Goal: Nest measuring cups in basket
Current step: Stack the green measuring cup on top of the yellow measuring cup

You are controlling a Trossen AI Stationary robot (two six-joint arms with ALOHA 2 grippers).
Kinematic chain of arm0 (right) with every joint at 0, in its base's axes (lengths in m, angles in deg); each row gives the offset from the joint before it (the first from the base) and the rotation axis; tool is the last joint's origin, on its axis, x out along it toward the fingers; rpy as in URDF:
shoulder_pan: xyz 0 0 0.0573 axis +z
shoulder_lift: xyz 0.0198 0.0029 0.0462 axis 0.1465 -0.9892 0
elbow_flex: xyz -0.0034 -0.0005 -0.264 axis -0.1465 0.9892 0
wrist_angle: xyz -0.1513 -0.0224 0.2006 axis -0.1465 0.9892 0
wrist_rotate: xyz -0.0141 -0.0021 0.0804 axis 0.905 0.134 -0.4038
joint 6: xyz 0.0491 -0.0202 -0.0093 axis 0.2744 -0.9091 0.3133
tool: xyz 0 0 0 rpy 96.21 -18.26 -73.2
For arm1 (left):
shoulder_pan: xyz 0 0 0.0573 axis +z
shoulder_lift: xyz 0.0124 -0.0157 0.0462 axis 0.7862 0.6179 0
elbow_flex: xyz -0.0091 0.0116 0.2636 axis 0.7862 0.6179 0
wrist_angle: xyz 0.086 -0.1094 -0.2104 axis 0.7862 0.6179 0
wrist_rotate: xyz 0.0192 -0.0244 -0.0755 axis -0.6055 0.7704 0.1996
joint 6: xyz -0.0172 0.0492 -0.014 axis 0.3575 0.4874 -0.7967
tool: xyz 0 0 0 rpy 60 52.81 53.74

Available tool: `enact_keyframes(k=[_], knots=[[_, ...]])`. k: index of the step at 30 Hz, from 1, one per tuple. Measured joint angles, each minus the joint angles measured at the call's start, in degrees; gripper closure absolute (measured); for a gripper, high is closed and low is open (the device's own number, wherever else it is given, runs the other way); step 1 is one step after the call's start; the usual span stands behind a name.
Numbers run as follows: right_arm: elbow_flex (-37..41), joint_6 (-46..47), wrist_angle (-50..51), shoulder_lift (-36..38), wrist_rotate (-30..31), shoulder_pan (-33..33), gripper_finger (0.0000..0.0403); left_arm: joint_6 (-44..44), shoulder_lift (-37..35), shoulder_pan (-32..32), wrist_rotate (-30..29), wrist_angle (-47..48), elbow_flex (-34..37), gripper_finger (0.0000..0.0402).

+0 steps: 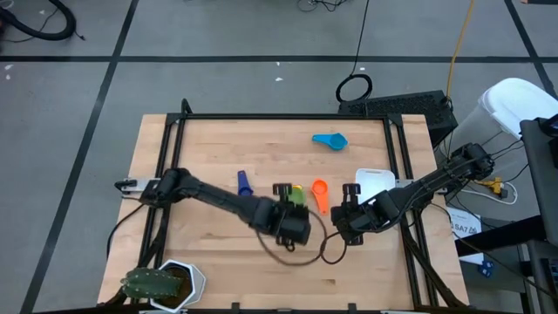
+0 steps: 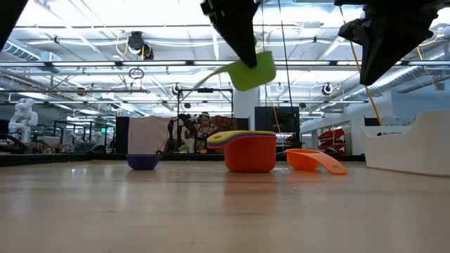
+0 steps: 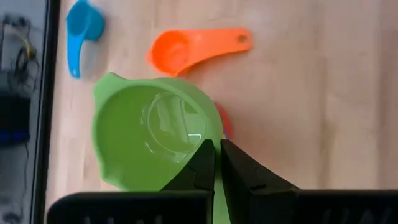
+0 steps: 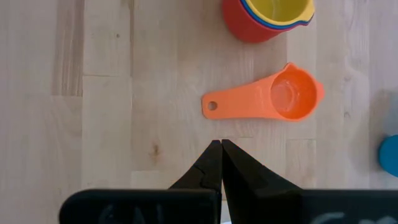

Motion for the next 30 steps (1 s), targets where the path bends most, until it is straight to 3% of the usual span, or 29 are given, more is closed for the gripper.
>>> enact_keyframes(k=[9, 14, 30], knots=[[0.0, 0.2, 0.0, 0.0, 0.0, 1.1, 0.0403, -5.8, 0.0, 6.1, 3.2, 0.1, 0.0, 0.0391], [0.0, 0.1, 0.0, 0.0, 0.0, 1.1, 0.0403, -8.9, 0.0, 8.2, 7.8, -2.2, 1.5, 0.0391], [0.0, -0.1, -0.2, 0.0, 0.1, 1.0, 0.0403, -11.2, 0.1, 9.4, 12.6, -7.4, 6.7, 0.0381]])
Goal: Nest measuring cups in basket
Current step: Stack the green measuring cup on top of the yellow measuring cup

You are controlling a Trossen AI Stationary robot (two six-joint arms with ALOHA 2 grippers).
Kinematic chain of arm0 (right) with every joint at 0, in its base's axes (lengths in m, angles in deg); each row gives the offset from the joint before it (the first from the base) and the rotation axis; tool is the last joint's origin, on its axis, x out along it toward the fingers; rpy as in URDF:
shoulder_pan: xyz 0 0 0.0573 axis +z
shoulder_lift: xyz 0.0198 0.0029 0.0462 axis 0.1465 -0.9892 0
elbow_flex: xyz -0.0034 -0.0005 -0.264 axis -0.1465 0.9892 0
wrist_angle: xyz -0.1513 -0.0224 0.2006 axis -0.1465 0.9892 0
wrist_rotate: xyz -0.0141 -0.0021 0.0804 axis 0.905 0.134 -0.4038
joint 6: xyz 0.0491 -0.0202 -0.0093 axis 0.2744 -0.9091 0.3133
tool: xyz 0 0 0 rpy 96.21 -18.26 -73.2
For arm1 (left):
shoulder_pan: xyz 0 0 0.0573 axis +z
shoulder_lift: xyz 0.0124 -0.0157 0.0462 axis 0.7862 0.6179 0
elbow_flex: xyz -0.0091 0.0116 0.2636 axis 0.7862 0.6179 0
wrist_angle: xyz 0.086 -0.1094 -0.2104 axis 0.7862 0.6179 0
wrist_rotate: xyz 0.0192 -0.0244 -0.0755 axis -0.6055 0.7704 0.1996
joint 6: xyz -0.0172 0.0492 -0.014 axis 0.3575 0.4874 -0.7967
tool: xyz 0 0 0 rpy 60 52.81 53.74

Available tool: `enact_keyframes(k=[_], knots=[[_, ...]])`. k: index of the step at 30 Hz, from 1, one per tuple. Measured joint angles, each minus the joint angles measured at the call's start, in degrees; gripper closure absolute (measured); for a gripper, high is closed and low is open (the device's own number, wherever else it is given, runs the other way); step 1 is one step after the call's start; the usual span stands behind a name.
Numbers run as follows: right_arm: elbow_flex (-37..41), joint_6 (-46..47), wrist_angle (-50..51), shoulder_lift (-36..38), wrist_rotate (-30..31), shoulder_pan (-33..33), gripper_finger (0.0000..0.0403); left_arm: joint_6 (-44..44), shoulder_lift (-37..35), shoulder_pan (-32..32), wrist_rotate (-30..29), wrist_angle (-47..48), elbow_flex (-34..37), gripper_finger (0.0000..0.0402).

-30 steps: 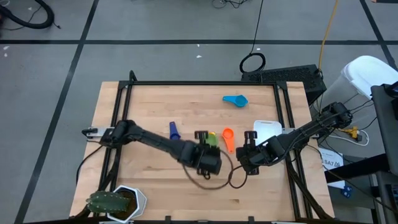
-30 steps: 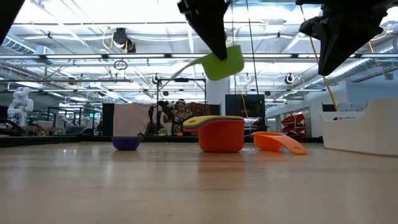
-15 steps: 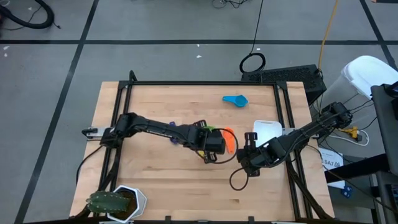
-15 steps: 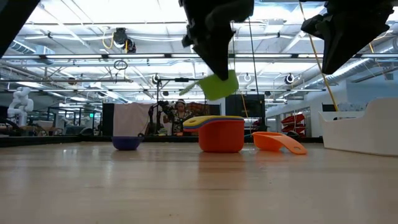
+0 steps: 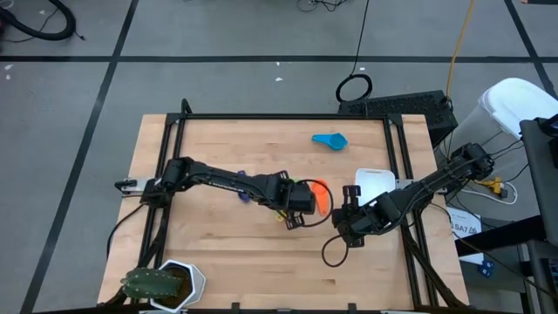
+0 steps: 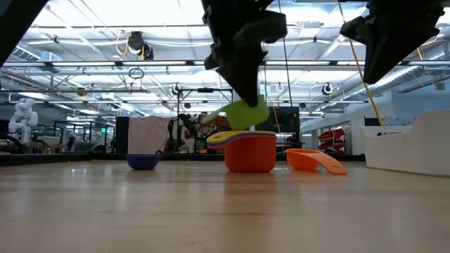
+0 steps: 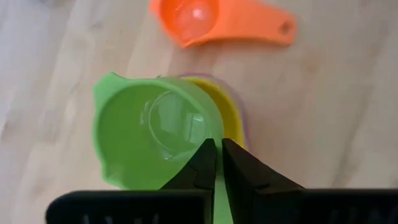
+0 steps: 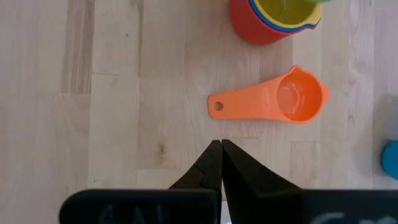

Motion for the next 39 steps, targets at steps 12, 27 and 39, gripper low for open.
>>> enact_keyframes(k=[12, 27, 39], knots=[[0.0, 0.1, 0.0, 0.0, 0.0, 0.0, 0.0403, 1.4, 0.0, 0.4, 3.2, -3.9, 0.0, 0.0259], [0.0, 0.3, 0.0, 0.0, 0.0, 0.0, 0.0403, 4.0, 0.0, 1.2, -2.0, 4.7, -0.1, 0.0219], [0.0, 0.1, 0.0, 0.0, 0.1, 0.0, 0.0403, 2.3, 0.0, 3.3, -11.5, 18.9, -0.1, 0.0268]])
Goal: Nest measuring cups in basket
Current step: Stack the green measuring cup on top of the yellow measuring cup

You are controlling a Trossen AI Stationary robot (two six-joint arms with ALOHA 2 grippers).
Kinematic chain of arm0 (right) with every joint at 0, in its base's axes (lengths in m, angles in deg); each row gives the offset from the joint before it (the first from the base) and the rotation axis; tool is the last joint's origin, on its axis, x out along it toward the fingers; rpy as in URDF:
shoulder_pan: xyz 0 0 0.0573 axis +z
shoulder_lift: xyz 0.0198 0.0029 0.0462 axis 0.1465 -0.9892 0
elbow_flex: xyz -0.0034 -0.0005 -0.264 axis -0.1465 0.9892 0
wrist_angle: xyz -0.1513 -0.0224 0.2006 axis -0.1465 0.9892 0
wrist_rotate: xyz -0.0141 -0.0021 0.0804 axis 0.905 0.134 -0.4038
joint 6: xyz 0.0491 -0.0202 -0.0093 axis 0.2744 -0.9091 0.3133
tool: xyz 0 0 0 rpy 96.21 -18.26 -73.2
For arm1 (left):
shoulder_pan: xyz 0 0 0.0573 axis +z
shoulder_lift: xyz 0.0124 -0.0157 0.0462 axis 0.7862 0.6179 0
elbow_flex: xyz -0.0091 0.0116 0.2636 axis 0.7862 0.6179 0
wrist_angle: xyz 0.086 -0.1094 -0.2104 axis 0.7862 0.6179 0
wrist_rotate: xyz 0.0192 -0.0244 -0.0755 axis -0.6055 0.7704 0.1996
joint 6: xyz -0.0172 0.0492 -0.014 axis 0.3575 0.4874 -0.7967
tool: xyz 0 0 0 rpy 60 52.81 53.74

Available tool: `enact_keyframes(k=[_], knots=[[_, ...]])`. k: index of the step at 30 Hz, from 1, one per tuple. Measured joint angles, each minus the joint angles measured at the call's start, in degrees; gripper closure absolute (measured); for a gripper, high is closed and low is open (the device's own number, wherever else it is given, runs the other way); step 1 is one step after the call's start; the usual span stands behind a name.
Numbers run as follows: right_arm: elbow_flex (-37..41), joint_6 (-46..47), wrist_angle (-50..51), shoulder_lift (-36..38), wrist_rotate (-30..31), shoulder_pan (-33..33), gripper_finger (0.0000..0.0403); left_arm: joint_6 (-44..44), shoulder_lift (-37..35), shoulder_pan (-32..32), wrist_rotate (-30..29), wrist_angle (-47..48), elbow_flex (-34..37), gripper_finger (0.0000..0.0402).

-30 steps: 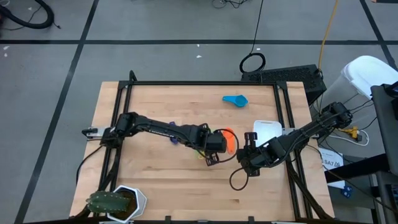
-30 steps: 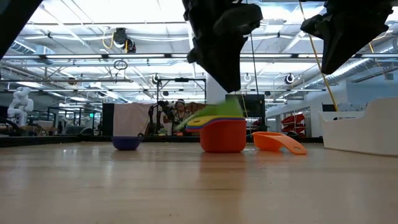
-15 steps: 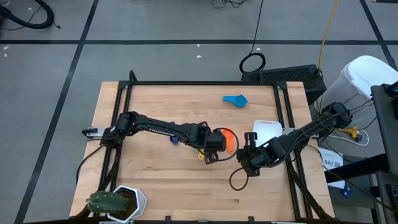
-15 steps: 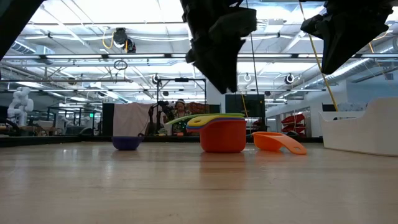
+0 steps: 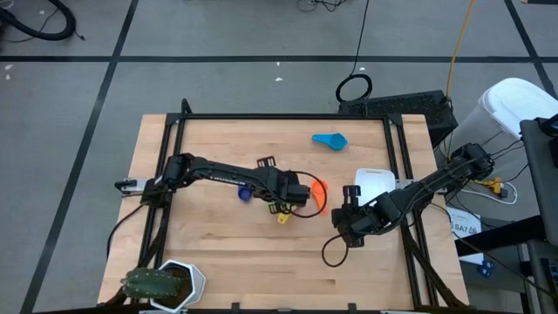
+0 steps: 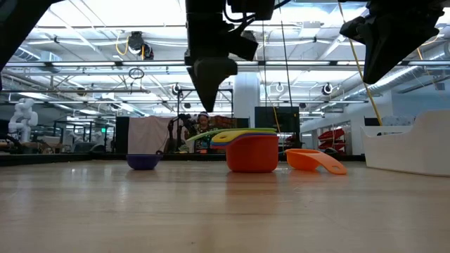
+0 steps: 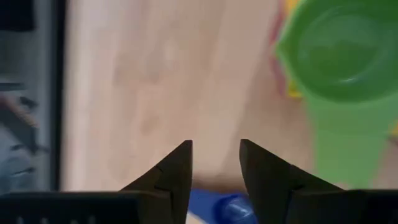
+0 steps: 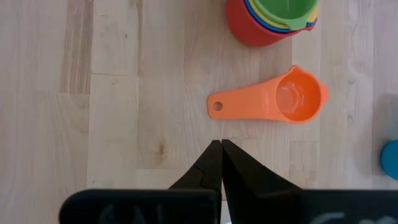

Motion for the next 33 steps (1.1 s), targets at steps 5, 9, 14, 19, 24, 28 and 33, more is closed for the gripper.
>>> enact_keyframes(k=[5, 9, 14, 19, 24, 28, 33], knots=[[1.9, 0.7, -0.8, 0.0, -0.2, 0.2, 0.0403, 0.7, 0.0, 1.3, 1.3, 0.6, 0.0, 0.0299], [5.1, 2.6, -1.4, 0.0, -0.7, 0.4, 0.0403, 2.3, 0.0, 2.0, 6.3, 0.6, 0.0, 0.0332], [8.3, 3.8, -2.7, 0.0, -3.2, 0.6, 0.0403, 4.4, 0.0, 2.8, 10.2, 0.5, 0.0, 0.0393], [7.6, 2.8, -3.9, 0.0, -0.4, 2.0, 0.0403, 6.1, 0.0, 3.5, 14.3, -0.4, 0.4, 0.0397], [6.2, 2.2, -4.9, 1.5, 1.9, 3.4, 0.0403, 7.7, -0.1, 3.6, 17.1, -1.4, 2.7, 0.0399], [6.1, 1.7, -6.8, 4.2, 3.8, 4.4, 0.0403, 8.7, -0.1, 3.7, 20.0, -4.5, 6.8, 0.0398], [6.1, 1.5, -8.1, 7.2, 4.7, 4.6, 0.0403, 8.1, 0.0, 3.7, 21.6, -6.7, 10.9, 0.0398]])
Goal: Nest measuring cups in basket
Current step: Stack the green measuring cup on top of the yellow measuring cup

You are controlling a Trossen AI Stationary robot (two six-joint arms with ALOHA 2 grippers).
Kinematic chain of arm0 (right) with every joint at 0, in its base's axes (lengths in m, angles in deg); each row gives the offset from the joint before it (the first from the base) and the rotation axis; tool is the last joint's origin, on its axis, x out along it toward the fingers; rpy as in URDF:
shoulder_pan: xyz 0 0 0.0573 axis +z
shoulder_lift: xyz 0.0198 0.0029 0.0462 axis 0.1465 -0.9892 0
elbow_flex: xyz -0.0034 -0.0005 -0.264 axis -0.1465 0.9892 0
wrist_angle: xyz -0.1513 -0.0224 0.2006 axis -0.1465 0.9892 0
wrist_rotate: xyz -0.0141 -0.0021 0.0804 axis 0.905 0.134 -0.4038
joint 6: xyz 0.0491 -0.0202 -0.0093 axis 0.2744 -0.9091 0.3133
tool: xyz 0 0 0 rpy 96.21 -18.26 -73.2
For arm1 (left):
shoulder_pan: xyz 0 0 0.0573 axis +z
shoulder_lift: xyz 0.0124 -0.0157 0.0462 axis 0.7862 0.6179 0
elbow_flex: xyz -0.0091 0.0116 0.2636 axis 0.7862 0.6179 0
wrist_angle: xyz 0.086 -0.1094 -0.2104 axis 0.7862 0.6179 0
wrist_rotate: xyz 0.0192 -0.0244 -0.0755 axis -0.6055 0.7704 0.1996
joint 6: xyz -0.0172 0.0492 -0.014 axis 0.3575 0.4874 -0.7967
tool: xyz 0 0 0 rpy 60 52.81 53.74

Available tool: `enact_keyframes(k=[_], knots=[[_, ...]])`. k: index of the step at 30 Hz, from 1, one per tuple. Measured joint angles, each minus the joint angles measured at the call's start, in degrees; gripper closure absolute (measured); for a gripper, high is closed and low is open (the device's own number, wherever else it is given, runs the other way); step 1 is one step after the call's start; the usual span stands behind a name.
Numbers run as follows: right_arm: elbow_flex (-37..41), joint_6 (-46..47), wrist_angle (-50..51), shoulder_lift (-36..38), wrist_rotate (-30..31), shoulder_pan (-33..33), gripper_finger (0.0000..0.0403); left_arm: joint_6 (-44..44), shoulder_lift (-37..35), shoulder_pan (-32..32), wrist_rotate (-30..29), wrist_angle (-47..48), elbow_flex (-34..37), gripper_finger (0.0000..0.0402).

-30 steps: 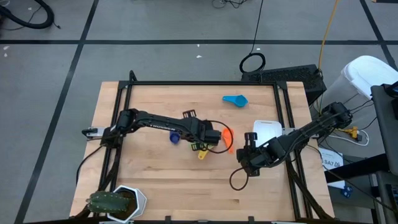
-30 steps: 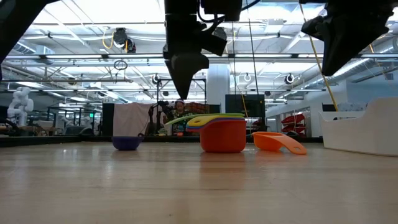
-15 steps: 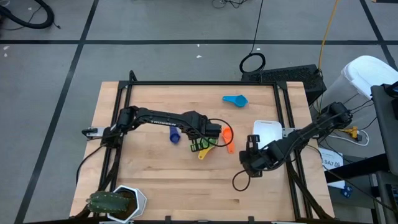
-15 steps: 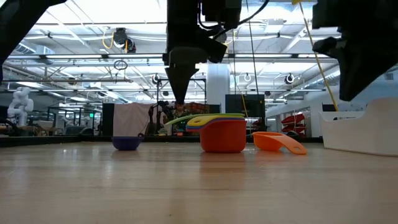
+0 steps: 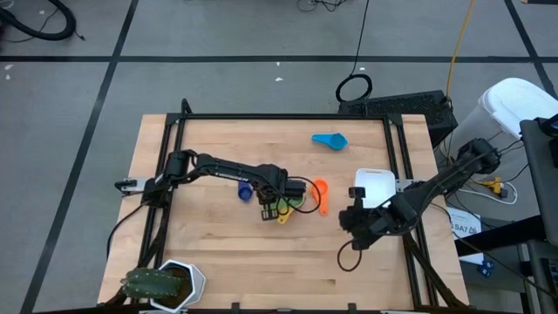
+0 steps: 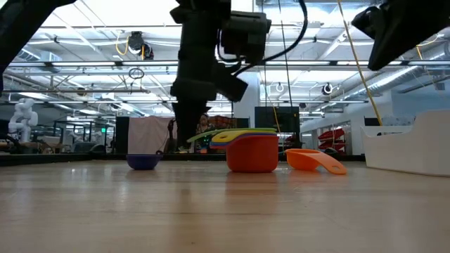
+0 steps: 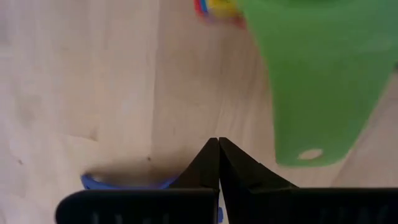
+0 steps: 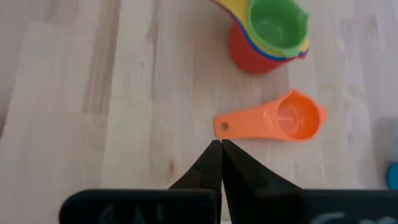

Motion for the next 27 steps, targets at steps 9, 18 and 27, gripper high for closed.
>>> enact_keyframes(k=[9, 18, 27], knots=[[0.0, -1.2, 0.0, 1.4, 0.2, -0.3, 0.0403, 2.1, -0.1, -2.3, 10.3, -1.2, -2.1, 0.0395], [0.0, -1.4, 0.0, 1.3, 1.3, -0.3, 0.0403, 2.7, -0.1, -2.0, 3.4, -1.4, -2.3, 0.0393], [0.0, -1.4, 0.0, 1.3, 1.3, -0.3, 0.0403, 4.5, -0.1, -2.3, 14.4, -7.2, -2.4, 0.0390]])
